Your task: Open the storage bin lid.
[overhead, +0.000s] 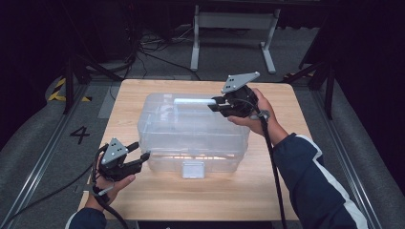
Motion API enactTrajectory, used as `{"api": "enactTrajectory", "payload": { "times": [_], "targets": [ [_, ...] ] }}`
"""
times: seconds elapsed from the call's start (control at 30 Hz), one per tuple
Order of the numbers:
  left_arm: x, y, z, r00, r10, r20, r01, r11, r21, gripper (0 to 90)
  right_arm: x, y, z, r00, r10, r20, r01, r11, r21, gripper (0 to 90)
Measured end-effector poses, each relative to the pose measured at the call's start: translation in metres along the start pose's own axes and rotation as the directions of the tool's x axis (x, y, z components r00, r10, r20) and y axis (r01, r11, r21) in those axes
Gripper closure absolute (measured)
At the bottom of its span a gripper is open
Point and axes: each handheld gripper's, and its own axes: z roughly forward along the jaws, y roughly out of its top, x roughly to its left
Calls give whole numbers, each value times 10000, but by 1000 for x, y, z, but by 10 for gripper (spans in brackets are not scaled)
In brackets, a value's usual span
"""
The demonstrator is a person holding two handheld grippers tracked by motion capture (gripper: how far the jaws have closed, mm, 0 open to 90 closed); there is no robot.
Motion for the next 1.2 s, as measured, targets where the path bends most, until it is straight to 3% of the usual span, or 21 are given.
{"api": "enactTrajectory", "payload": {
  "times": [0.13, 0.2, 0.33, 0.63, 0.9, 1.07, 1.2],
  "targets": [
    [2, -1, -1, 9996, -153, 226, 154, 9999, -48, 508, 0, 0, 0, 10000, 7, 11, -7, 10000, -6, 714],
    [4, 0, -4, 9991, -330, 283, 336, 9992, -195, 524, 1, 0, -2, 9991, -64, 407, 68, 9999, -82, 648],
    [3, 0, -4, 9992, -297, 265, 302, 9994, -170, 524, 0, -1, -11, 9968, 163, 785, -125, 9988, -479, 593],
    [4, 4, -5, 9993, -305, 232, 310, 9993, -209, 525, -2, -10, -32, 9933, 353, 1097, -267, 9965, -787, 457],
    [6, 7, -6, 9989, -336, 332, 346, 9990, -284, 531, -8, -33, -57, 9880, 716, 1369, -529, 9893, -1359, 373],
    [5, 11, -6, 9983, -209, 546, 224, 9994, -269, 603, -17, -56, -79, 9747, 1248, 1855, -923, 9803, -1744, 356],
    [5, 13, -7, 9973, -289, 682, 318, 9987, -407, 639, -20, -70, -87, 9691, 1476, 1979, -1109, 9764, -1854, 356]
  ]
}}
